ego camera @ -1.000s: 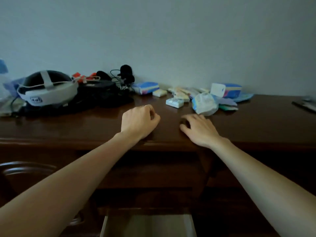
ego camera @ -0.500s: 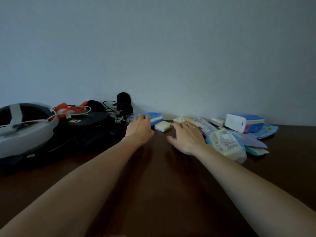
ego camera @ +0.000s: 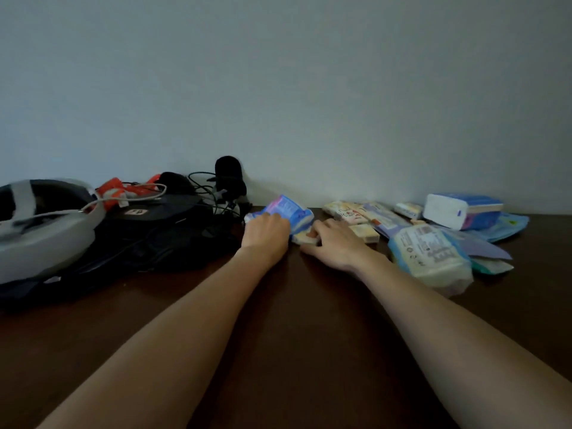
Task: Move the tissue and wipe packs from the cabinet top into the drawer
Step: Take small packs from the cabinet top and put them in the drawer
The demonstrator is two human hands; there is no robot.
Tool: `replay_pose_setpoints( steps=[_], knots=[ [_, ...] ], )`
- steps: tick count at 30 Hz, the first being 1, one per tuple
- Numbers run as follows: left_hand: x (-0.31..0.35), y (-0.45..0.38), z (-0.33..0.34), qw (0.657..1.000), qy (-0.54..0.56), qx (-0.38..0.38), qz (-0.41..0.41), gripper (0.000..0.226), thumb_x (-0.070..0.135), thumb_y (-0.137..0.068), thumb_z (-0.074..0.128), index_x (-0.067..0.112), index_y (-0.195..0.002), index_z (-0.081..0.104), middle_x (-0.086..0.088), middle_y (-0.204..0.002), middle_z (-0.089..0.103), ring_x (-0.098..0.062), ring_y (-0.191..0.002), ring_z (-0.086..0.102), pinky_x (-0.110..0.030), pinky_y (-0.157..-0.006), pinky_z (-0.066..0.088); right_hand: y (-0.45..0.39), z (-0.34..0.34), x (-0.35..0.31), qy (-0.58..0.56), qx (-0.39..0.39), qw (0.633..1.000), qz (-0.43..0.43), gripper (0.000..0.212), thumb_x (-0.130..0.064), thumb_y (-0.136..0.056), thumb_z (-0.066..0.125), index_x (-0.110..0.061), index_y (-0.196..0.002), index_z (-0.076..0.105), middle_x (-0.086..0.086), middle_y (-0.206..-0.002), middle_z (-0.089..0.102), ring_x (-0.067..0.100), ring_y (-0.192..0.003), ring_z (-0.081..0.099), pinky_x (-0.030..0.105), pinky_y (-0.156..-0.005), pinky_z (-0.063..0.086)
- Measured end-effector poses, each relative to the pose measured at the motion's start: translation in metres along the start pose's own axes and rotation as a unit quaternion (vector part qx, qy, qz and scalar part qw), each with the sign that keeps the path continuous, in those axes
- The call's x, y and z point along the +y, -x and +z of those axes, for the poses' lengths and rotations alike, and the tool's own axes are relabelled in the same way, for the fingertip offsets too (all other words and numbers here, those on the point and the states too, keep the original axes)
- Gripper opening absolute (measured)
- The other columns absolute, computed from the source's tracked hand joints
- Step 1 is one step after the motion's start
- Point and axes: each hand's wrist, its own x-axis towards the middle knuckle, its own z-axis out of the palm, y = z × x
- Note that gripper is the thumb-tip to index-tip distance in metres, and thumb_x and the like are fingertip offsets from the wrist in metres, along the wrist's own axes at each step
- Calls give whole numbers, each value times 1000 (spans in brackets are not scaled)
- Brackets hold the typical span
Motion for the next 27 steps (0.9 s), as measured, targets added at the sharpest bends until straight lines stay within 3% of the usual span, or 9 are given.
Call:
replay_pose_setpoints(
  steps=[3, 6, 10, 12, 15, 19, 22, 24, 27],
  knots=[
    [8, 56, -25, 999, 17, 20, 21, 26, 22, -100, 44, 15, -113, 66, -9, -118, 67, -32, -109, 62, -40, -82, 47, 57, -11, -13, -81, 6, 997, -5, 32, -57, -87, 65, -30, -93, 50, -5, -112, 49, 15, -102, 54, 34, -79, 41],
    [16, 119, -55, 997, 57, 41, 22, 29, 31, -102, 43, 15, -109, 66, -8, -115, 66, -30, -109, 60, -37, -72, 41, 116, -25, -30, -89, 12, 996, 14, 33, -58, -85, 66, -31, -94, 49, -11, -102, 57, 17, -95, 62, 35, -69, 43],
    [25, 201, -91, 993, 104, 53, -5, 28, 36, -101, 45, 20, -106, 68, -4, -112, 67, -28, -106, 59, -41, -87, 40, 200, -26, -51, -18, 102, 995, -6, 53, -72, -81, 54, -35, -118, 51, -4, -116, 64, 23, -110, 59, 40, -78, 48],
    [28, 240, -105, 988, 137, 61, -29, 27, 36, -100, 46, 21, -106, 68, -5, -111, 66, -28, -107, 57, -42, -88, 41, 232, -28, -59, 20, 110, 994, 23, 62, -78, -79, 45, -38, -127, 54, 1, -121, 60, 26, -116, 54, 42, -82, 47],
    [33, 298, -120, 976, 181, 114, -39, 26, 34, -100, 51, 17, -105, 69, -7, -104, 65, -30, -105, 57, -42, -82, 44, 267, -40, -70, 28, 87, 993, 69, 66, -81, -76, 41, -36, -117, 65, 0, -113, 57, 24, -108, 58, 37, -75, 43],
    [41, 376, -120, 941, 239, 240, -18, 16, 26, -97, 63, 13, -98, 71, -4, -94, 67, -27, -92, 62, -40, -68, 51, 326, -31, -87, -39, 214, 975, 41, 49, -71, -82, 48, -29, -97, 70, -11, -97, 57, 14, -82, 63, 31, -62, 41],
    [48, 435, -88, 934, 224, 277, 23, 16, 25, -99, 60, 13, -101, 70, -3, -96, 69, -23, -88, 62, -36, -67, 50, 380, 4, -93, -121, 301, 946, 9, 28, -54, -86, 56, -31, -94, 67, -14, -102, 59, 8, -79, 61, 27, -60, 43],
    [51, 471, -56, 943, 218, 250, 43, 17, 23, -100, 58, 11, -100, 70, -5, -92, 67, -27, -84, 62, -38, -66, 49, 414, 45, -91, -199, 264, 943, 31, 24, -53, -88, 56, -36, -103, 64, -19, -107, 61, 2, -86, 61, 26, -66, 48],
    [52, 514, -6, 960, 214, 176, 25, 17, 22, -101, 57, 11, -96, 70, -5, -87, 64, -28, -80, 63, -40, -64, 50, 459, 119, -86, -371, 96, 911, 150, 25, -54, -90, 54, -41, -108, 66, -19, -92, 69, 1, -88, 65, 27, -73, 48]
  ],
)
